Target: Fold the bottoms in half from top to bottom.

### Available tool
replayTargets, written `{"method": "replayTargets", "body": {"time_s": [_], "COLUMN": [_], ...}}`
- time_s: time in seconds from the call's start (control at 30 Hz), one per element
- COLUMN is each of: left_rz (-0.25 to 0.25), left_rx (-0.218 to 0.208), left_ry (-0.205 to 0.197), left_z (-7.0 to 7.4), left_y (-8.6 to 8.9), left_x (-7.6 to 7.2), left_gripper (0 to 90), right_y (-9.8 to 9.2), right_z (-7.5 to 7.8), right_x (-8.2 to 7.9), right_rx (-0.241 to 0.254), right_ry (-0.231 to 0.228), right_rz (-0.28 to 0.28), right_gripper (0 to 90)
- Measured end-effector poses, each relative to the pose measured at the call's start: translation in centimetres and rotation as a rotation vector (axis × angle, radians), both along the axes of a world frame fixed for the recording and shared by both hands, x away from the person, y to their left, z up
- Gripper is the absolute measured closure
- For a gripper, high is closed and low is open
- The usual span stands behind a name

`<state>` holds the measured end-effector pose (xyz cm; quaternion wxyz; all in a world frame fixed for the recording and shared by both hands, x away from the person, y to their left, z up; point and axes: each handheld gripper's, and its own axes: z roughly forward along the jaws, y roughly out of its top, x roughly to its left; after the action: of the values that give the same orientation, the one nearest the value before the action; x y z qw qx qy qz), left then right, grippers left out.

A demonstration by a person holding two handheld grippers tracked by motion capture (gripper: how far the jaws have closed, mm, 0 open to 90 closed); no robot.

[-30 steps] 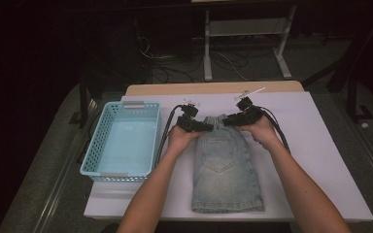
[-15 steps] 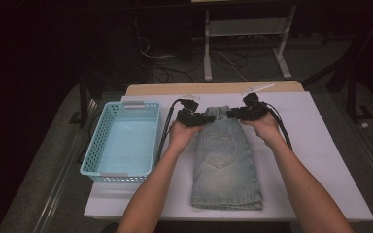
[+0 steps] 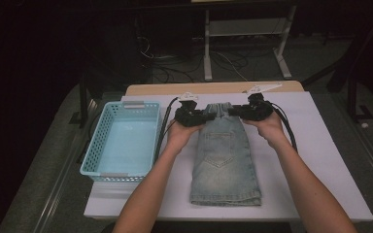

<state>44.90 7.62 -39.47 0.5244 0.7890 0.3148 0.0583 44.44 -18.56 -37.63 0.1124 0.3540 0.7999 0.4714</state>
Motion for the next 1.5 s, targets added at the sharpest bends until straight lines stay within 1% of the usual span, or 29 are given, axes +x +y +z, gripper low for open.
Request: {"method": "replayTargets", "body": {"time_s": [0.13, 0.37, 0.43, 0.53, 0.6, 0.67, 0.7, 0.77, 0.8, 0.83, 0.9, 1.03, 1.13, 1.23, 1.3, 1.33, 1.37, 1.5], "left_rz": [-0.026, -0.067, -0.075, -0.089, -0.096, -0.105, -0.109, -0.113, -0.113, -0.115, -0.116, -0.119, -0.122, -0.125, -0.126, -0.126, -0.128, -0.132], "left_rx": [-0.009, -0.032, -0.042, -0.046, -0.055, -0.055, -0.054, -0.057, -0.059, -0.059, -0.063, -0.063, -0.065, -0.066, -0.067, -0.07, -0.069, -0.072], "left_ry": [-0.031, -0.074, -0.079, -0.095, -0.103, -0.111, -0.113, -0.115, -0.114, -0.116, -0.116, -0.121, -0.124, -0.126, -0.127, -0.125, -0.126, -0.126], "left_z": [0.5, 1.2, 1.4, 1.7, 2.0, 2.1, 2.3, 2.4, 2.4, 2.4, 2.5, 2.6, 2.7, 2.7, 2.7, 2.6, 2.6, 2.6], "left_y": [0.1, 0.2, 0.3, 0.3, 0.3, 0.3, 0.3, 0.4, 0.4, 0.4, 0.5, 0.5, 0.5, 0.5, 0.5, 0.5, 0.5, 0.5], "left_x": [-0.6, -1.6, -2.0, -2.5, -2.9, -3.2, -3.3, -3.6, -3.7, -3.8, -3.9, -4.0, -4.2, -4.2, -4.1, -4.2, -4.1, -4.1], "left_gripper": [69.2, 69.1, 69.2, 69.2, 69.2, 69.2, 69.2, 69.1, 69.1, 69.1, 69.1, 69.2, 69.1, 69.2, 69.1, 69.2, 69.2, 69.1], "right_y": [-0.3, -0.8, -0.9, -1.2, -1.5, -1.8, -2.0, -2.3, -2.3, -2.3, -2.2, -1.9, -1.5, -0.7, -0.1, 0.5, 0.9, 2.6], "right_z": [0.6, 1.3, 1.6, 1.9, 2.2, 2.6, 2.8, 3.2, 3.3, 3.2, 2.9, 2.0, 1.3, 0.7, 0.2, -0.1, -0.3, -1.1], "right_x": [-0.7, -1.8, -2.2, -2.9, -3.7, -4.3, -4.5, -5.3, -5.8, -6.1, -7.0, -8.4, -9.5, -10.2, -10.5, -10.6, -10.7, -10.9], "right_rx": [0.01, 0.022, 0.031, 0.044, 0.042, 0.043, 0.04, 0.046, 0.051, 0.051, 0.05, 0.046, 0.044, 0.038, 0.052, 0.049, 0.04, 0.032], "right_ry": [-0.023, -0.042, -0.041, -0.037, -0.047, -0.048, -0.05, -0.052, -0.046, -0.042, -0.038, -0.022, -0.005, 0.007, 0.024, 0.033, 0.031, 0.038], "right_rz": [0.018, 0.04, 0.041, 0.04, 0.032, 0.037, 0.038, 0.064, 0.08, 0.091, 0.111, 0.144, 0.186, 0.225, 0.249, 0.266, 0.275, 0.308], "right_gripper": [76.0, 74.1, 68.0, 53.7, 48.1, 46.8, 48.7, 53.5, 58.6, 61.3, 71.9, 80.7, 88.2, 88.8, 88.9, 88.9, 88.8, 88.9]}}
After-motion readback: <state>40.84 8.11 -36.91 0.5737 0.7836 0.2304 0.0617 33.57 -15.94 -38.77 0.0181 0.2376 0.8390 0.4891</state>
